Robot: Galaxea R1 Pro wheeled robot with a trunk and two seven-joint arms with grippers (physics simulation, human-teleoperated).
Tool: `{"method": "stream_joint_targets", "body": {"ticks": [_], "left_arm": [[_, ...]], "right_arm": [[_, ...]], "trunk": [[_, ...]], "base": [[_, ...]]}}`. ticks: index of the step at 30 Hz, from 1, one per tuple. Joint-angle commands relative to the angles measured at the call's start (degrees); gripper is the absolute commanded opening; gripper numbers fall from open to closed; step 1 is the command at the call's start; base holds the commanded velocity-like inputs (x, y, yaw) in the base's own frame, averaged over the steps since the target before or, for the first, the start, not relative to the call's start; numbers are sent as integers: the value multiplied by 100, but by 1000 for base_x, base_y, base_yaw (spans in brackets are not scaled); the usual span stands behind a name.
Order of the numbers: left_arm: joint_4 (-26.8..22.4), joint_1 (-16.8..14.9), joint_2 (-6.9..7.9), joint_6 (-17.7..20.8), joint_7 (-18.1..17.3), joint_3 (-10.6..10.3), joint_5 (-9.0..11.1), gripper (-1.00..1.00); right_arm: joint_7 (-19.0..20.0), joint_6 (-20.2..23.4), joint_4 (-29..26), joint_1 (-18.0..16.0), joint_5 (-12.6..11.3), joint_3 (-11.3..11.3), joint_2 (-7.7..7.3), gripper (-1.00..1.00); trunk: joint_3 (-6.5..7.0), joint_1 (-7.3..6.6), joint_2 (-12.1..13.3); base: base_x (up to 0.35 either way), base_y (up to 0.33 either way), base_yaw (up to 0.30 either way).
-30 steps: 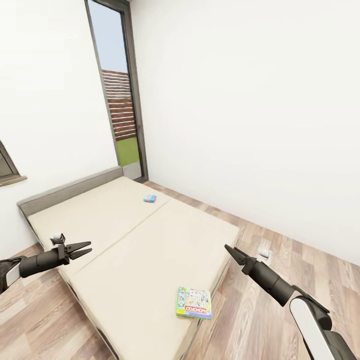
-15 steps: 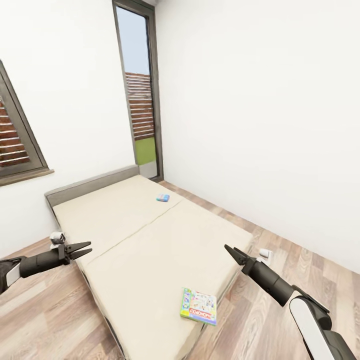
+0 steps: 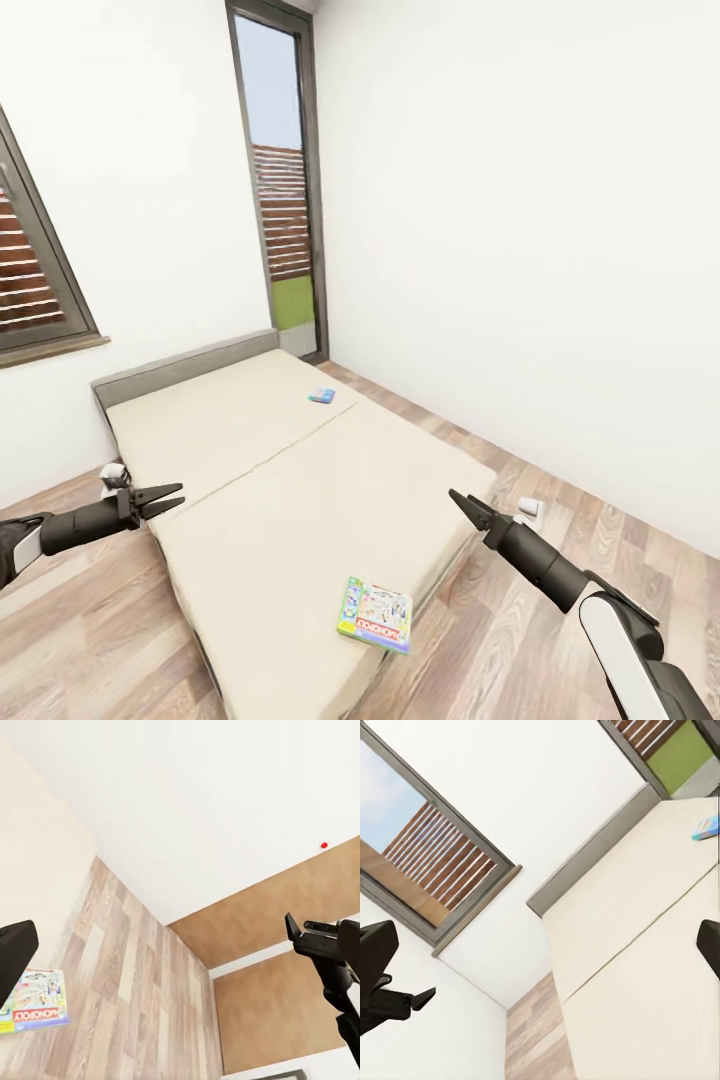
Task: Put all the toys in the child's room - the three board games (two on the bed and one on the table), the two jigsaw puzzles on the table, and the tennis ball on the table - inside the toy box on the table in the child's room.
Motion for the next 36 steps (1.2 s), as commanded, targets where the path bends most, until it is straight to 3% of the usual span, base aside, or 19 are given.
{"method": "stream_joint_targets", "body": {"ticks": [1,36], "left_arm": [[3,-6,1,61,-24,37,-42,100],[-1,-6,-52,61,-24,37,-51,100]], "right_arm": [[4,49,1,-5,-49,-5,0,100],[18,49,10,-5,-49,-17,-8,100]], "trunk": [[-13,4,-13],[-13,4,-13]], "base": [[0,-236,2],[0,-236,0]]}}
